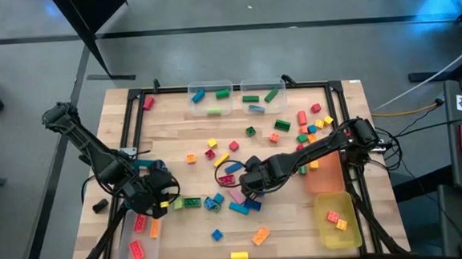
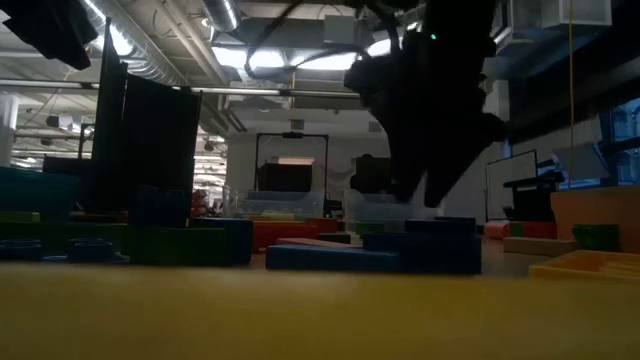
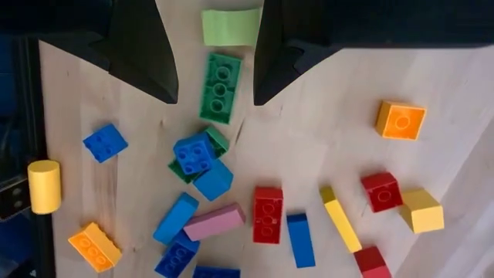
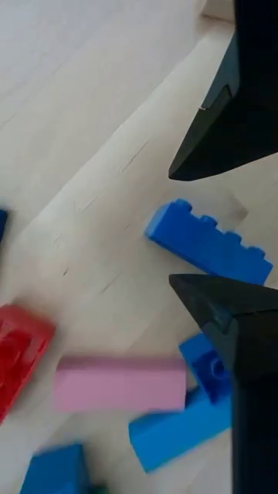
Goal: Sort blocks by size
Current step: Put the blue game piece into the bottom left transparent bin
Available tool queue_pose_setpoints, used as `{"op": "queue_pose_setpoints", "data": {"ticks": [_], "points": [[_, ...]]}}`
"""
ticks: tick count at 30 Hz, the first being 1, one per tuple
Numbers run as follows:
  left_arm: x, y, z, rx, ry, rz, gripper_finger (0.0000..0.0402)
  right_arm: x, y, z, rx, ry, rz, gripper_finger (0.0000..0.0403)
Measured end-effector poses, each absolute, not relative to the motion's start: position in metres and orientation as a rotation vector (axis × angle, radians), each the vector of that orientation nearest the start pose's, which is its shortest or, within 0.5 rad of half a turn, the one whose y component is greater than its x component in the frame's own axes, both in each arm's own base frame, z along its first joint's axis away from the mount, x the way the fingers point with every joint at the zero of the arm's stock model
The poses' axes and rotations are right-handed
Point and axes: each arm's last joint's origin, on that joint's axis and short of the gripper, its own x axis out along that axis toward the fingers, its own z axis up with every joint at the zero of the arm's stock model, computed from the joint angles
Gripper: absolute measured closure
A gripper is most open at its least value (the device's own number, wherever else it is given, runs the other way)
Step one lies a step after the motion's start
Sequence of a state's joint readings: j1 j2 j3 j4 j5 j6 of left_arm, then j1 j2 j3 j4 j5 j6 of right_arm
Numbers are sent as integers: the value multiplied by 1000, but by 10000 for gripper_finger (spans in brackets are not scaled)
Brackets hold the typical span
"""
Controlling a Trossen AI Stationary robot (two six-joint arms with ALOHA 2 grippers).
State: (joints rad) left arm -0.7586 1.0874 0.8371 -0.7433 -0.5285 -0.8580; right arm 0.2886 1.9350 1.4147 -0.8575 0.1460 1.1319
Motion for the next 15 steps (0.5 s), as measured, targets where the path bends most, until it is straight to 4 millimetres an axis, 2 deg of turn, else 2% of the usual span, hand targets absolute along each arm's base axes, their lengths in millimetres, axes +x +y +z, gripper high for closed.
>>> {"op": "queue_pose_setpoints", "data": {"ticks": [15], "points": [[155,-127,257,-210,801,137,247,352,101,157,698,1229,-624,194]]}}
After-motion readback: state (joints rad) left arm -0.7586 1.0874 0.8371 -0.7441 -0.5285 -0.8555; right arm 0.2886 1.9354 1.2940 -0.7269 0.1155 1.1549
